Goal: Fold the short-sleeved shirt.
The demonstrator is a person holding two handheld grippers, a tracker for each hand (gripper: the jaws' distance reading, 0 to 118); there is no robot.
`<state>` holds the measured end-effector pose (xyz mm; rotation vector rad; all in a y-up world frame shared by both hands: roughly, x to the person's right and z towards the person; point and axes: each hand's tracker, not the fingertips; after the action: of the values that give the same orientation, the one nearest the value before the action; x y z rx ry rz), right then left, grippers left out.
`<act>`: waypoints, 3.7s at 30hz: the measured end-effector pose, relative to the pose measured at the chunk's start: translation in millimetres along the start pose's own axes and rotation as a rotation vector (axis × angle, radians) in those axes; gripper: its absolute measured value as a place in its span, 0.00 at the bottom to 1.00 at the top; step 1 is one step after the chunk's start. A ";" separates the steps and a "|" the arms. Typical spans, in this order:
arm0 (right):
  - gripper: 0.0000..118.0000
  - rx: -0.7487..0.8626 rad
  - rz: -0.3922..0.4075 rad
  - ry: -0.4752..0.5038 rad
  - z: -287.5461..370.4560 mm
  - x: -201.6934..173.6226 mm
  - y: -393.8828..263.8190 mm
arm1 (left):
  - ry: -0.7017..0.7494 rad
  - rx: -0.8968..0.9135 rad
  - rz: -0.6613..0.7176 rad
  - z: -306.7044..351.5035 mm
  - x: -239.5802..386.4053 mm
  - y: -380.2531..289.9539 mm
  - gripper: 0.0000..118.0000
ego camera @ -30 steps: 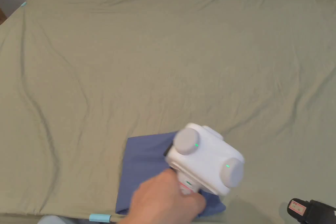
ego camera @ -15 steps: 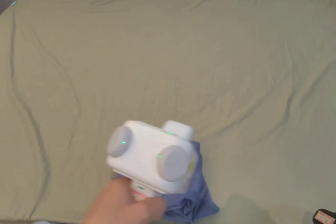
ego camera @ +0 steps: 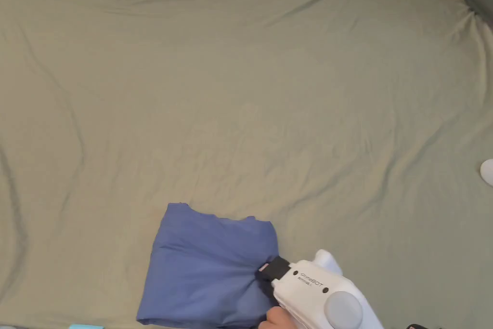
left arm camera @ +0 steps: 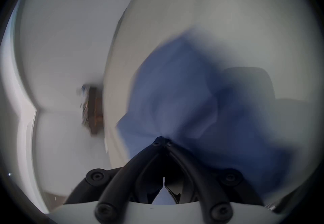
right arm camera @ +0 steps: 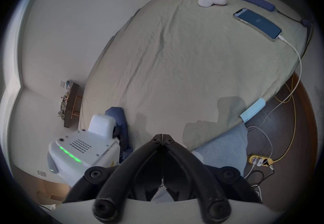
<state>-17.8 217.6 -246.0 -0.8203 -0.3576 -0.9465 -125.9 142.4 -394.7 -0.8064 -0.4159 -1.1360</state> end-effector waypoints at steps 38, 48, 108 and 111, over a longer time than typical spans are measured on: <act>0.00 -0.593 -0.056 0.611 -249.6 -96.7 -22.3 | -1.347 0.043 1.076 -181.6 -299.5 -242.0 1.00; 0.00 -0.588 -0.068 0.598 -245.2 -100.1 -23.7 | -1.498 0.067 0.994 -185.2 -256.8 -209.9 0.78; 0.00 0.694 0.756 -0.095 -15.9 -355.7 152.2 | -0.297 0.757 0.989 50.1 -433.9 -18.6 0.00; 0.00 0.713 0.773 -0.091 -2.0 -355.8 162.5 | -0.260 0.766 0.977 54.2 -445.8 -13.2 0.00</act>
<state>-81.4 472.2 -536.0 -0.2817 -0.3781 -0.0286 -305.8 463.9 -651.8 -0.3651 -0.5323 0.0719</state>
